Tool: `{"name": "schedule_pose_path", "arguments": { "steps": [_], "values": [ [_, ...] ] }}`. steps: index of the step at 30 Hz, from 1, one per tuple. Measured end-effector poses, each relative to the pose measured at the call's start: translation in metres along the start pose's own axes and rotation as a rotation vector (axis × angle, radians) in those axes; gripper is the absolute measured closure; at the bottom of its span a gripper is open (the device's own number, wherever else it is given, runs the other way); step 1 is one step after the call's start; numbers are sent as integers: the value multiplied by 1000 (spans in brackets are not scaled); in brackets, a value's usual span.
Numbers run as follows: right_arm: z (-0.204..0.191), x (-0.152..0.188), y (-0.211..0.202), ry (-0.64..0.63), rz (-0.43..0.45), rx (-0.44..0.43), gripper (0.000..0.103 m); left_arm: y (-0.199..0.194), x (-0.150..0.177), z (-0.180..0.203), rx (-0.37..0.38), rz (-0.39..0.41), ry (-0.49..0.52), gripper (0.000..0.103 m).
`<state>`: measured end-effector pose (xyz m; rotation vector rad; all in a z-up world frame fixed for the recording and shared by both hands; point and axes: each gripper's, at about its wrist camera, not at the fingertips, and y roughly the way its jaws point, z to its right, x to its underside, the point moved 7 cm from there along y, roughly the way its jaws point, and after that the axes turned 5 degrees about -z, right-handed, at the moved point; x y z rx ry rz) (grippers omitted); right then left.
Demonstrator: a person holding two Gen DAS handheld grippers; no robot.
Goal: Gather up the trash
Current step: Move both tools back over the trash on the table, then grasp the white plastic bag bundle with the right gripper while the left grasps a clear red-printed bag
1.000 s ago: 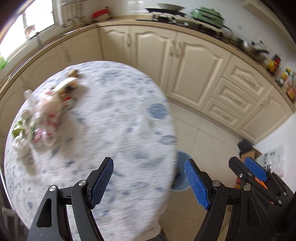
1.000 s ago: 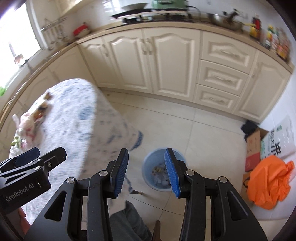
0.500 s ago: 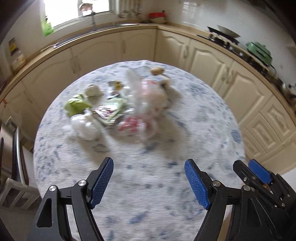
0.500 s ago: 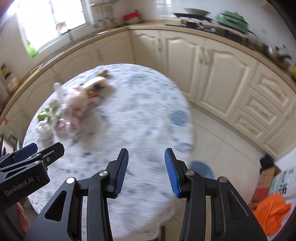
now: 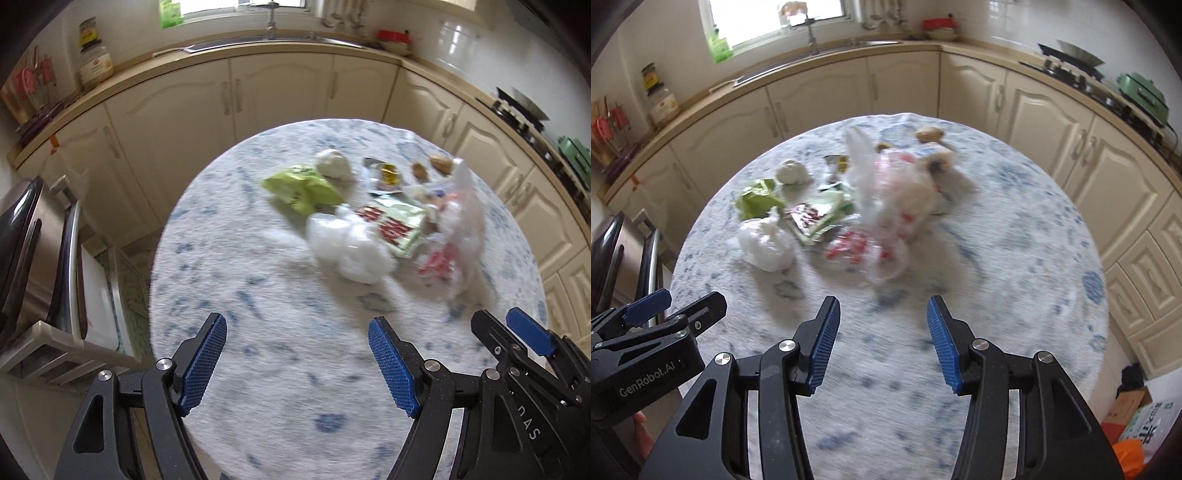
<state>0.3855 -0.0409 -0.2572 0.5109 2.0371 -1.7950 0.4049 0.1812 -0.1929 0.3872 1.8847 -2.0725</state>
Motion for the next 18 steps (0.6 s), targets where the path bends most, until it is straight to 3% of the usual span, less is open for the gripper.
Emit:
{"name": "schedule_pose_path", "arguments": {
  "steps": [2, 18],
  "values": [
    [-15, -5, 7, -21, -7, -11, 48, 5, -5, -16, -4, -1, -24, 28],
    [-97, -42, 75, -158, -84, -11, 48, 56, -31, -107, -16, -49, -184, 28]
  ]
}}
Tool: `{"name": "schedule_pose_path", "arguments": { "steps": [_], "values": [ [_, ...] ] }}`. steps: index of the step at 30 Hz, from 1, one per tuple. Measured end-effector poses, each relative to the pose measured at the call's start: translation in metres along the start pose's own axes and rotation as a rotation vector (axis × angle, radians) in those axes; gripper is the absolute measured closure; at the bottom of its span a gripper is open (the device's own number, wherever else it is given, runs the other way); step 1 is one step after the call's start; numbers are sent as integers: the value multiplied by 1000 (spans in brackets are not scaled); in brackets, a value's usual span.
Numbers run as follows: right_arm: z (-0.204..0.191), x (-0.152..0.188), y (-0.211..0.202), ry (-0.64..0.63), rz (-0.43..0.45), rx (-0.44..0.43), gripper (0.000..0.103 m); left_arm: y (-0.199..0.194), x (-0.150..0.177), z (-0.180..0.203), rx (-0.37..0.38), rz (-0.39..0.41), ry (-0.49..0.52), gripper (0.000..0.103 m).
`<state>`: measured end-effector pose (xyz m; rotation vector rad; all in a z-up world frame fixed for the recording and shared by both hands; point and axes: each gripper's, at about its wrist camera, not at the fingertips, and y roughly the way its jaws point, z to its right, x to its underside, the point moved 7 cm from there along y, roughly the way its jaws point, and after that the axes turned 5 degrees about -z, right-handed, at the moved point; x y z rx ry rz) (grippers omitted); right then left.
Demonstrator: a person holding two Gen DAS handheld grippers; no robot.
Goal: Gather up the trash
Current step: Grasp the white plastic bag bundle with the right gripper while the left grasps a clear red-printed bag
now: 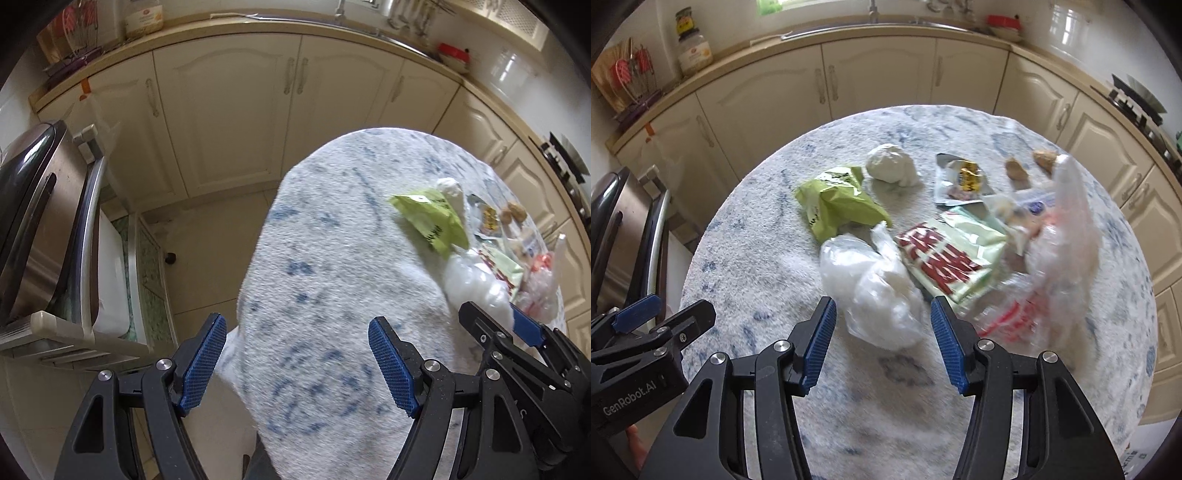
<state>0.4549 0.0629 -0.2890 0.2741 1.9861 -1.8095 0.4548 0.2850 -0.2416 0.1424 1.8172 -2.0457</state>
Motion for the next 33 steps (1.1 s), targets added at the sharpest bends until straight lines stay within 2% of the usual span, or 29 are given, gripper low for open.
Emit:
{"name": "schedule_pose_path", "arguments": {
  "steps": [9, 11, 16, 22, 28, 33],
  "values": [
    [-11, -3, 20, -3, -24, 10, 49, 7, -4, -17, -10, -3, -37, 28],
    [-12, -3, 18, 0, -14, -3, 60, 6, -2, -17, -15, -2, -41, 28],
    [-9, -1, -3, 6, 37, -24, 61, -4, 4, -12, -25, 2, -38, 28],
    [10, 9, -47, 31, 118, -56, 61, -24, 16, 11, -15, 22, -21, 28],
    [73, 34, -87, 122, 185, -6, 61, -43, 32, 58, 22, 24, 33, 26],
    [148, 70, -91, 270, 150, 49, 61, -48, 47, 115, 65, 23, 112, 20]
  ]
}}
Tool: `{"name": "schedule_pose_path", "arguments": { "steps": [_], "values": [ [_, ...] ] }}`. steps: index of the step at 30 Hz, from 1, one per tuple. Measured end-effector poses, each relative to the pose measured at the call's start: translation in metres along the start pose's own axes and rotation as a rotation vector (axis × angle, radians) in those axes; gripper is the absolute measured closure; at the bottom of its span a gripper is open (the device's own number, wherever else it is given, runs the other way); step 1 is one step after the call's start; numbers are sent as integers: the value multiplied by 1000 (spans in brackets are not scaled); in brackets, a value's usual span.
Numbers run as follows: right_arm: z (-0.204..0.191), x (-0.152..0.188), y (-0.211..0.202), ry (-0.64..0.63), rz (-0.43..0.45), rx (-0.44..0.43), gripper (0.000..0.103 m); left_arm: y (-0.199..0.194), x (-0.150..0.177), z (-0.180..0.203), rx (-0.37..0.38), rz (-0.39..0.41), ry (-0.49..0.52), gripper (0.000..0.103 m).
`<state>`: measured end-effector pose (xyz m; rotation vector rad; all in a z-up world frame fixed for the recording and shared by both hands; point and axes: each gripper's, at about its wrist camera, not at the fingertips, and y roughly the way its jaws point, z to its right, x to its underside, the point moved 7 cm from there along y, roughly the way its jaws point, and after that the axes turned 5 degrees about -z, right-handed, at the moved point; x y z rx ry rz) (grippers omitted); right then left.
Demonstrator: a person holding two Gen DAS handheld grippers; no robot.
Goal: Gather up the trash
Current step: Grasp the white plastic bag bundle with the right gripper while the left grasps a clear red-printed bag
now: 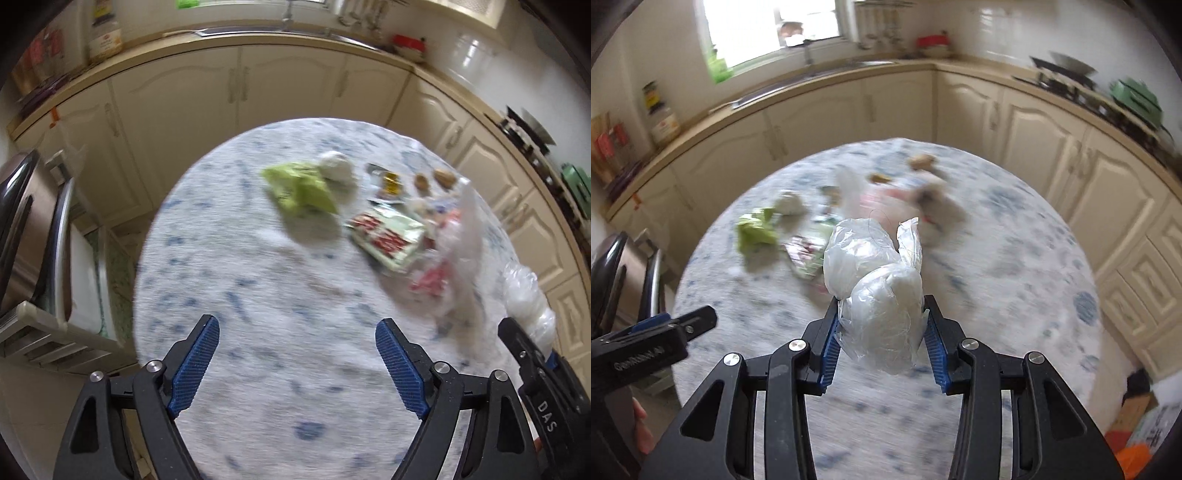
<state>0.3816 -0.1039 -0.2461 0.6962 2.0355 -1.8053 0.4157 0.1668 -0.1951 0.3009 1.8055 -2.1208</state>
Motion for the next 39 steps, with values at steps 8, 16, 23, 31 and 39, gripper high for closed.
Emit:
{"name": "schedule_pose_path", "arguments": {
  "steps": [8, 16, 23, 31, 39],
  "values": [
    [85, 11, 7, 124, -28, 51, 61, 30, -3, 80, 24, -73, 95, 20],
    [113, 0, 32, 148, -64, 30, 61, 69, -39, 126, 29, -55, 50, 20],
    [112, -17, 52, 117, -80, -7, 61, 111, -65, 150, -8, -37, 54, 17],
    [110, -26, 59, 103, -80, -9, 61, 121, -60, 161, -8, -25, 129, 63],
    [100, -17, 34, 103, -49, -16, 61, 87, -39, 146, 17, -5, 137, 65]
  ]
}}
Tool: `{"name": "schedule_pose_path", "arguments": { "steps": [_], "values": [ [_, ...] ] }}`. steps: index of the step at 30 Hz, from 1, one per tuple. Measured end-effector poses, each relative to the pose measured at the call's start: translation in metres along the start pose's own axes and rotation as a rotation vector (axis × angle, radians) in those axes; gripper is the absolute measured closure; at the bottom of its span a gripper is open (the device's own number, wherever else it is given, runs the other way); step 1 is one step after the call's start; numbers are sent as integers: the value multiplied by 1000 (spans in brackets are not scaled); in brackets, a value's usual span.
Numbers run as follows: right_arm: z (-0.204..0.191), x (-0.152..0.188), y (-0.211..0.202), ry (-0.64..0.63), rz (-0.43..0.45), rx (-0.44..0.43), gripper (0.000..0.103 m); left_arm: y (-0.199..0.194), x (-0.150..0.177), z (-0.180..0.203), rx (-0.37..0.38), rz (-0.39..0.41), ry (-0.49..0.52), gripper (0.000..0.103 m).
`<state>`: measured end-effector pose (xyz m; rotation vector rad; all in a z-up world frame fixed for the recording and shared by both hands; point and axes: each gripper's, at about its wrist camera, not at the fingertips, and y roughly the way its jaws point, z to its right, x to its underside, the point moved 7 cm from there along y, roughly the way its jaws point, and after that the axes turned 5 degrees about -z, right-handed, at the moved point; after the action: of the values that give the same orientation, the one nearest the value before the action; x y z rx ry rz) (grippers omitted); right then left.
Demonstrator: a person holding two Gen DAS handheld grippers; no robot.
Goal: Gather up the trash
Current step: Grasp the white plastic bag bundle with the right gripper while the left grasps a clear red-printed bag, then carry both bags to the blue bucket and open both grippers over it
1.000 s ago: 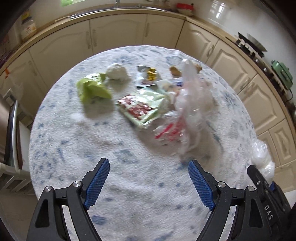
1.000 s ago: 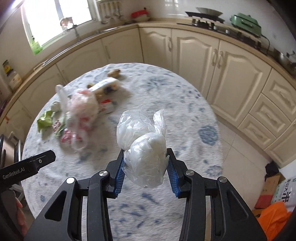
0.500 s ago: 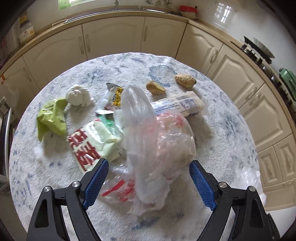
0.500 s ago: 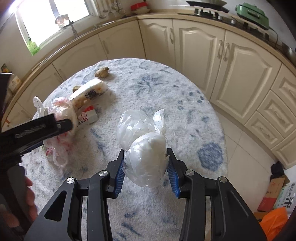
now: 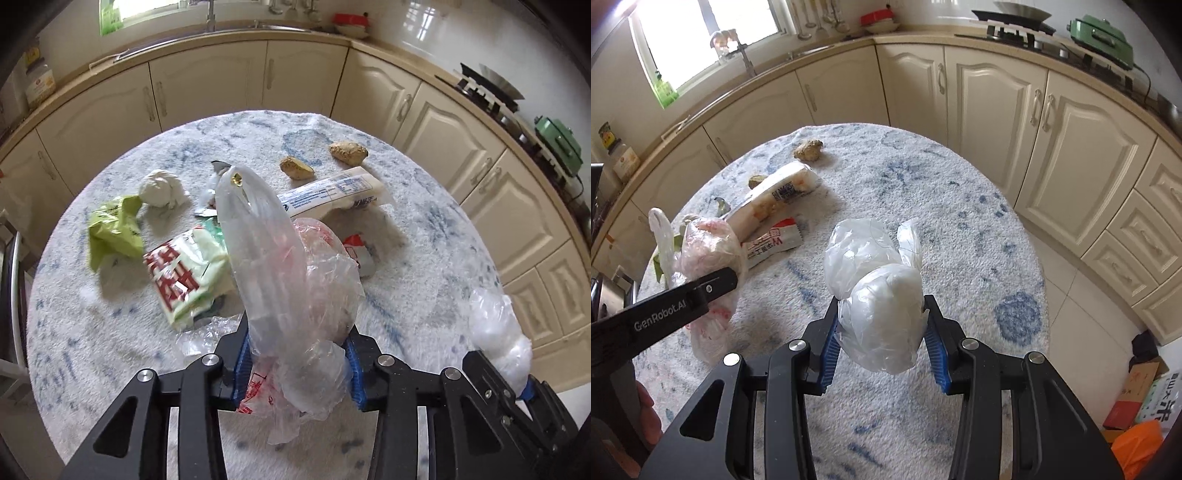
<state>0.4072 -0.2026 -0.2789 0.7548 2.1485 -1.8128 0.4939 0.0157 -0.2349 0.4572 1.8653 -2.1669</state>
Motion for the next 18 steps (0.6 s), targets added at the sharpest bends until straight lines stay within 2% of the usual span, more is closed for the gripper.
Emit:
{"name": "schedule_pose_path", "arguments": {
  "steps": [10, 18],
  "values": [
    [-17, 30, -48, -12, 62, -26, 61, -70, 52, -5, 2, 73, 40, 65],
    [-3, 56, -79, 15, 101, -15, 61, -109, 109, 25, 29, 94, 125, 65]
  ]
}}
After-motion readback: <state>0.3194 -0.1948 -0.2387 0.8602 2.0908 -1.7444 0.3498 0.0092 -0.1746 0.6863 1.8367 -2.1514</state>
